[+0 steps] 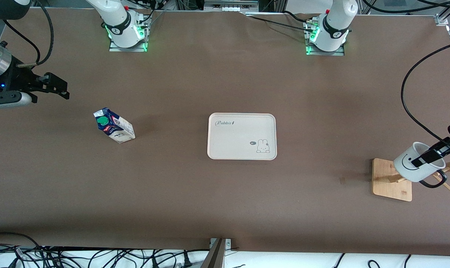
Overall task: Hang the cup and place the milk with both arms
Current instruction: 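Lower the mug handle onto a peg of the mug tree with the left gripper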
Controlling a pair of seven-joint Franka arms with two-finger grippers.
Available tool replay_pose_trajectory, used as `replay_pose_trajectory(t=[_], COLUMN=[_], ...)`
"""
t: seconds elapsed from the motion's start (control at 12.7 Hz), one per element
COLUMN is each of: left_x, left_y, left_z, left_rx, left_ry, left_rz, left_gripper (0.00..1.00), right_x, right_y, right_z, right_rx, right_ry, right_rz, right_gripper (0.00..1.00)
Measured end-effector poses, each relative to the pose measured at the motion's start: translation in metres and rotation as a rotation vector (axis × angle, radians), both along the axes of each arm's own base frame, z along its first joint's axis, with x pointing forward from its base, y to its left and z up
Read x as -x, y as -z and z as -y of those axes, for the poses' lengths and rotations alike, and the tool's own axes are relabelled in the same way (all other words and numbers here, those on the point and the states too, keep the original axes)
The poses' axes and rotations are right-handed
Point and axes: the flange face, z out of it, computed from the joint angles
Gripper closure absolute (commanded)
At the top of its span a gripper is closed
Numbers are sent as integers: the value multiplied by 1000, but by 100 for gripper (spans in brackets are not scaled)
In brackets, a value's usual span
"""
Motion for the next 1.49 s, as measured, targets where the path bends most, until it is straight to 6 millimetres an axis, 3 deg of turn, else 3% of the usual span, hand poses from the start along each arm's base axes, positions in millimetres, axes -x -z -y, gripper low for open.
replay_pose_trajectory(t=[1.26, 1.34, 1.42, 1.49], left_x=[8, 9, 10, 11], left_y=[17, 19, 21, 24], left_z=[-30, -31, -33, -36], left_rx=[-23, -31, -40, -47], left_ry=[35, 56, 80, 101], left_rz=[-36, -31, -27, -26], left_gripper=[100, 91, 39, 0], right_x=[0, 0, 0, 0], right_y=[0, 0, 0, 0], right_z=[0, 0, 0, 0], right_rx=[0, 0, 0, 0], right_ry=[0, 0, 0, 0], right_rz=[4, 4, 4, 4], right_gripper=[0, 0, 0, 0])
